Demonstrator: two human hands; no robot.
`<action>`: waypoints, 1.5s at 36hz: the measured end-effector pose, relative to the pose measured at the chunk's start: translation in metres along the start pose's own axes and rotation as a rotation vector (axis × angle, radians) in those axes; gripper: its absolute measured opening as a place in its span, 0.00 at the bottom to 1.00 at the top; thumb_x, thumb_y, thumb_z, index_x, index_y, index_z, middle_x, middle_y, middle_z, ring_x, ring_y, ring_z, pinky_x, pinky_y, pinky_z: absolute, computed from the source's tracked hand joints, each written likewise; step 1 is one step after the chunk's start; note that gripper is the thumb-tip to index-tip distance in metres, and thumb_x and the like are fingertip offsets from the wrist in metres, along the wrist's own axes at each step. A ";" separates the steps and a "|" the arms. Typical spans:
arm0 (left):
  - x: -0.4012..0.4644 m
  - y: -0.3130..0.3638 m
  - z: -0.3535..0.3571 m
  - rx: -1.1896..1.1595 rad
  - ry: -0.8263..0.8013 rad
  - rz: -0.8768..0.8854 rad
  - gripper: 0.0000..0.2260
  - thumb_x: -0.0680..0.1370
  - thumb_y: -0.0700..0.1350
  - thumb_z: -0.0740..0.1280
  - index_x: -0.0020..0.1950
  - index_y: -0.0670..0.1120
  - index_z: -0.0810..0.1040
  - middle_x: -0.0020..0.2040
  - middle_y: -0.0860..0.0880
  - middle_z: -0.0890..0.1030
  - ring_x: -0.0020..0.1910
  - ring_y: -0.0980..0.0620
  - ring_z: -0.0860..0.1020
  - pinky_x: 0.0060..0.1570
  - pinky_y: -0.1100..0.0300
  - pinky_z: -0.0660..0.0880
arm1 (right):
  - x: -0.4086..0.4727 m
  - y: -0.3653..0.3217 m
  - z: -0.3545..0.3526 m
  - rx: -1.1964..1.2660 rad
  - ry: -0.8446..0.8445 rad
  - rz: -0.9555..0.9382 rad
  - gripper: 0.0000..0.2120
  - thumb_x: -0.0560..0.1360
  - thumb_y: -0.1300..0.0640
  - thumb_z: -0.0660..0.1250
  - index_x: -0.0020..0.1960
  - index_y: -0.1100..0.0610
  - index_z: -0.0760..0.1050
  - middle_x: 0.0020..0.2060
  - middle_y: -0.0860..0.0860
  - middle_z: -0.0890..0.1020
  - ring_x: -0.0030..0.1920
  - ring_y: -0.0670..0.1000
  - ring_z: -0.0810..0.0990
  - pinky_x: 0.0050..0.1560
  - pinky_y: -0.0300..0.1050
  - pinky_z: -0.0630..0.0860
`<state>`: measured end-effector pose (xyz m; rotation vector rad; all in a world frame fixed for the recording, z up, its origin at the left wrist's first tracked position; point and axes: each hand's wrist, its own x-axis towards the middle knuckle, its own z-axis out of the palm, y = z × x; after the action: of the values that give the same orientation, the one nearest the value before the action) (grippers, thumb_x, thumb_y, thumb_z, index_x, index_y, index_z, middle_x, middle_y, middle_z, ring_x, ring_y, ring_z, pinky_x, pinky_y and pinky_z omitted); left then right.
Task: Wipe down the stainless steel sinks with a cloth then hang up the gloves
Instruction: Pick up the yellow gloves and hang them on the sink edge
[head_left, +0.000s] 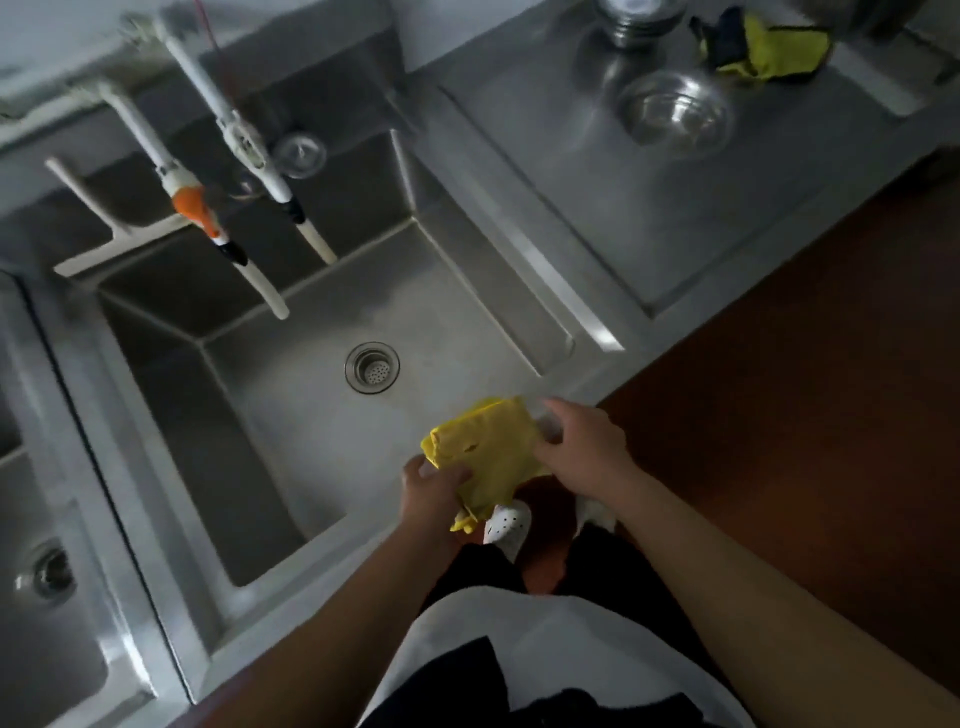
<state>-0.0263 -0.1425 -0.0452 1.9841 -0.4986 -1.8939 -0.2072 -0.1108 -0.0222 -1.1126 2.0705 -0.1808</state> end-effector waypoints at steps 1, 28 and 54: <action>0.001 -0.001 0.002 -0.030 0.027 0.000 0.23 0.75 0.34 0.67 0.67 0.48 0.65 0.55 0.40 0.75 0.53 0.38 0.79 0.49 0.38 0.81 | 0.012 -0.002 0.000 -0.092 -0.020 -0.029 0.28 0.72 0.43 0.65 0.70 0.47 0.69 0.60 0.51 0.79 0.66 0.58 0.72 0.65 0.57 0.68; -0.039 -0.040 0.022 -0.003 0.582 0.220 0.09 0.73 0.36 0.69 0.44 0.50 0.82 0.36 0.50 0.83 0.33 0.57 0.78 0.32 0.61 0.75 | 0.057 -0.020 0.028 -0.200 -0.324 -0.430 0.14 0.75 0.53 0.67 0.60 0.51 0.72 0.54 0.51 0.80 0.62 0.59 0.71 0.62 0.53 0.65; -0.179 -0.206 -0.308 0.327 0.818 0.645 0.19 0.69 0.35 0.70 0.58 0.47 0.83 0.57 0.52 0.76 0.54 0.54 0.76 0.56 0.64 0.73 | -0.209 -0.208 0.217 -0.476 -0.694 -0.968 0.24 0.67 0.62 0.78 0.61 0.56 0.78 0.60 0.49 0.64 0.55 0.45 0.69 0.49 0.23 0.62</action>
<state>0.2756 0.1276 0.0255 2.1922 -1.0561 -0.5737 0.1450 -0.0306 0.0364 -2.0453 0.8581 0.2288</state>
